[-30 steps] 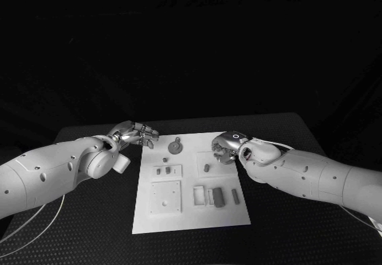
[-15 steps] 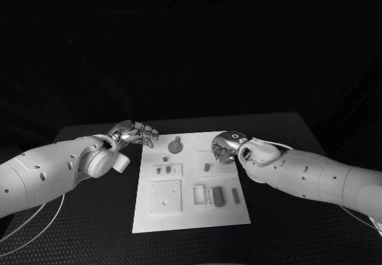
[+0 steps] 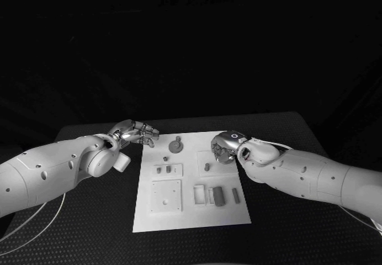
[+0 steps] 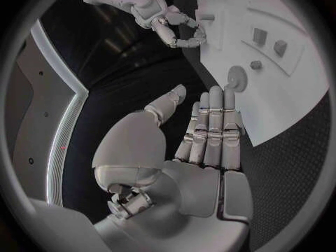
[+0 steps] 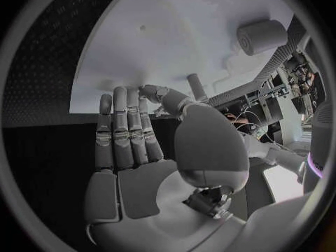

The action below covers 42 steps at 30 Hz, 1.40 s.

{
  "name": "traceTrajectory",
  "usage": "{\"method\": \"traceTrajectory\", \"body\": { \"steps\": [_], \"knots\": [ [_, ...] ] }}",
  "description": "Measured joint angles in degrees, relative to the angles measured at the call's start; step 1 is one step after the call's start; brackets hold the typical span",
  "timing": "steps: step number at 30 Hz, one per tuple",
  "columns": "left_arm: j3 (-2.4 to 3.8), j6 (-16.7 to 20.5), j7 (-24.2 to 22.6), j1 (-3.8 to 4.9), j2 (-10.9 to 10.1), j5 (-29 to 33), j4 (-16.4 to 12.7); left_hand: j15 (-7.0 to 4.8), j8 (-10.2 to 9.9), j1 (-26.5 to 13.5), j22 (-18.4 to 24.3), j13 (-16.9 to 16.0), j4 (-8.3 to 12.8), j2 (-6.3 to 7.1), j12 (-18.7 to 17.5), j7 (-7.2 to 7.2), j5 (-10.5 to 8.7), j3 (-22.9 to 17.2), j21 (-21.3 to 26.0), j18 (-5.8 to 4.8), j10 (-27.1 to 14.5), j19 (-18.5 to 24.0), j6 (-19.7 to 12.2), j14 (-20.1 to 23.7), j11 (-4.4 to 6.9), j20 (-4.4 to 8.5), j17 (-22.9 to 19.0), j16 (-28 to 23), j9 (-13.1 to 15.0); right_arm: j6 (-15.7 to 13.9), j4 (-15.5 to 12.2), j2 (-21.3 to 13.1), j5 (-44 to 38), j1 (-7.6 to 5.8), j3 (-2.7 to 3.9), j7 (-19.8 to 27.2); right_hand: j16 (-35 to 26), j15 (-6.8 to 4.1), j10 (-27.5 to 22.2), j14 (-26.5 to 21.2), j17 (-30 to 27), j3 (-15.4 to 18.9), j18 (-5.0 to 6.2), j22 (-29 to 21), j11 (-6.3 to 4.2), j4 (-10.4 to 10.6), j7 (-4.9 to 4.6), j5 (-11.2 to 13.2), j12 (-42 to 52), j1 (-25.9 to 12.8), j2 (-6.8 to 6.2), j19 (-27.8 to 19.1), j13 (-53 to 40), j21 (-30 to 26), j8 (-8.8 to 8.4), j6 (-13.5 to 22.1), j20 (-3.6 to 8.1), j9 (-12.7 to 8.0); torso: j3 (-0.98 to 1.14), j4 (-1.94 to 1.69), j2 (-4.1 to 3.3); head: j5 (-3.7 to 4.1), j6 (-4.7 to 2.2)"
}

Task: Assemble the parts on the task board

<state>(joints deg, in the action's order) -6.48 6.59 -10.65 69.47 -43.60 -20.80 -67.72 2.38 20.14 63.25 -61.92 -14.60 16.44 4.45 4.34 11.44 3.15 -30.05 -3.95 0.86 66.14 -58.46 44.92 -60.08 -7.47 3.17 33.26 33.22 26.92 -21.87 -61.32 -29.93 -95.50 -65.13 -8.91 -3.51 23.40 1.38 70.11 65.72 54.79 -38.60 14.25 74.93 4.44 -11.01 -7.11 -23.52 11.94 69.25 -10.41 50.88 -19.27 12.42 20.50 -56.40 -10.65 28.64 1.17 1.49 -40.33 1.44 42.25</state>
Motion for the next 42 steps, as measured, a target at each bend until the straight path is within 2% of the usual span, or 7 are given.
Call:
{"method": "traceTrajectory", "body": {
  "steps": [5, 14, 17, 22, 25, 32, 42],
  "knots": [
    [0.0, 0.0, 0.0, 0.0, 0.0, 0.0, 0.1, 0.0, 0.0, 0.0, 0.0, 0.0, 0.0, 0.0, 0.0, 0.0, 0.0, 0.0, 0.0, 0.0, 0.0, 0.0, 0.0, 0.0, 0.0, 0.0, 0.1, 0.0, 0.0, 0.0, 0.3, 0.4, -0.3, -0.01, -0.04, -0.1, -0.4, 0.58, -0.5, -0.6, 0.1, 0.0, 0.0, 0.0, 0.68, 0.0, -0.47, 0.0, -0.3, 0.0, 0.0, -0.3, -0.3, 0.0, -0.34, 0.5, -0.32, 0.0, 0.02, 0.0, 0.0, -0.04, 0.0],
    [0.0, -0.1, 0.1, 0.0, 0.1, 0.0, 0.1, 0.0, 0.0, 0.0, 0.1, 0.1, 0.0, 0.0, 0.0, 0.21, 0.0, 0.0, 0.0, 0.0, -0.2, 0.0, -0.2, 0.0, -0.2, 0.0, 0.1, -0.2, -0.1, 0.3, 0.4, 0.6, -1.0, -0.03, -0.11, -0.3, -0.4, 0.58, -0.6, -0.6, 0.4, -0.2, 0.0, 0.0, 0.49, -0.4, -0.47, 0.0, -0.4, 0.0, 0.01, -0.3, -0.5, 0.0, -0.34, 0.5, -0.32, 0.1, 0.01, -0.01, 0.01, -0.05, 0.1],
    [0.0, -0.1, 0.1, 0.0, 0.1, 0.0, 0.1, 0.0, 0.0, 0.0, 0.1, 0.1, 0.0, 0.0, 0.0, 0.21, 0.0, 0.0, 0.0, 0.0, -0.2, 0.0, -0.2, 0.0, -0.21, 0.0, 0.1, -0.2, -0.1, 0.3, 0.4, 0.6, -1.4, -0.03, -0.12, -0.3, -0.2, 0.08, 0.1, -0.1, 0.8, -0.3, 0.0, 0.0, -0.22, -1.1, 0.01, 0.0, -0.4, 0.6, 0.57, -0.2, -1.1, 0.2, -0.34, 0.0, -0.18, 0.5, 0.0, 0.01, 0.01, -0.04, 0.14],
    [0.0, -0.1, 0.1, 0.0, 0.1, -0.1, 0.1, 0.0, 0.0, 0.0, 0.1, 0.0, 0.0, 0.0, 0.0, 0.21, 0.0, 0.0, 0.0, 0.0, -0.2, 0.0, -0.2, 0.0, -0.2, 0.0, 0.2, -0.2, -0.1, 0.2, 0.2, 0.7, -2.5, 0.04, -0.13, -0.6, 0.7, -0.61, 1.4, 1.2, 1.9, -1.1, 0.0, 0.0, -0.74, -3.1, 0.75, 0.2, 0.4, 1.0, 2.54, 1.3, -2.1, 1.3, 0.23, -1.6, 0.72, 1.0, -0.01, 0.01, 0.01, -0.01, 0.19],
    [0.0, -0.1, 0.1, 0.0, 0.1, -0.1, 0.1, 0.0, 0.0, 0.0, 0.2, 0.1, 0.0, 0.0, 0.0, 0.21, 0.0, 0.0, 0.0, 0.0, -0.2, 0.0, -0.2, 0.0, -0.2, 0.0, 0.2, -0.2, -0.1, 0.1, 0.1, 0.7, -3.1, 0.09, -0.15, -0.9, 0.7, -0.89, 1.5, 1.5, 2.2, -1.6, 0.0, 0.0, -0.87, -4.0, 0.96, 0.3, 0.4, 0.8, 3.17, 1.7, -2.5, 1.4, 0.23, -1.8, 0.72, 1.2, -0.01, 0.01, 0.0, -0.01, 0.22],
    [0.0, -0.2, 0.1, 0.0, 0.1, -0.1, 0.1, 0.0, 0.2, 0.0, 0.2, 0.0, 0.0, 0.0, 0.0, 0.2, 0.0, 0.0, 0.0, 0.0, -0.2, 0.0, -0.2, 0.0, -0.2, 0.0, 0.2, -0.2, -0.1, -0.5, -0.4, 0.4, -4.0, 0.27, -0.16, -1.3, 0.7, -0.81, 1.8, 1.8, 2.5, -2.4, 0.0, 0.0, -0.75, -4.9, 1.06, 0.2, 0.2, 0.7, 3.29, 1.9, -2.7, 1.6, 0.23, -2.3, 0.86, 1.5, -0.01, 0.01, 0.0, 0.06, 0.25],
    [0.0, -0.2, 0.1, 0.0, 0.1, -0.2, 0.1, 0.0, 0.2, 0.0, 0.2, 0.0, 0.0, 0.0, 0.0, 0.21, 0.0, 0.0, 0.0, 0.01, -0.2, 0.0, -0.2, 0.0, -0.2, 0.0, 0.3, -0.2, -0.1, -1.5, -0.9, 0.1, -4.5, 0.51, -0.24, -1.9, 1.0, -1.05, 2.0, 2.3, 2.9, -2.7, -0.01, 0.0, -0.56, -5.2, 1.39, 0.2, 0.4, 0.7, 3.29, 2.6, -3.3, 2.3, 0.5, -3.0, 1.13, 2.0, 0.01, 0.01, -0.01, 0.21, 0.31]
  ]
}}
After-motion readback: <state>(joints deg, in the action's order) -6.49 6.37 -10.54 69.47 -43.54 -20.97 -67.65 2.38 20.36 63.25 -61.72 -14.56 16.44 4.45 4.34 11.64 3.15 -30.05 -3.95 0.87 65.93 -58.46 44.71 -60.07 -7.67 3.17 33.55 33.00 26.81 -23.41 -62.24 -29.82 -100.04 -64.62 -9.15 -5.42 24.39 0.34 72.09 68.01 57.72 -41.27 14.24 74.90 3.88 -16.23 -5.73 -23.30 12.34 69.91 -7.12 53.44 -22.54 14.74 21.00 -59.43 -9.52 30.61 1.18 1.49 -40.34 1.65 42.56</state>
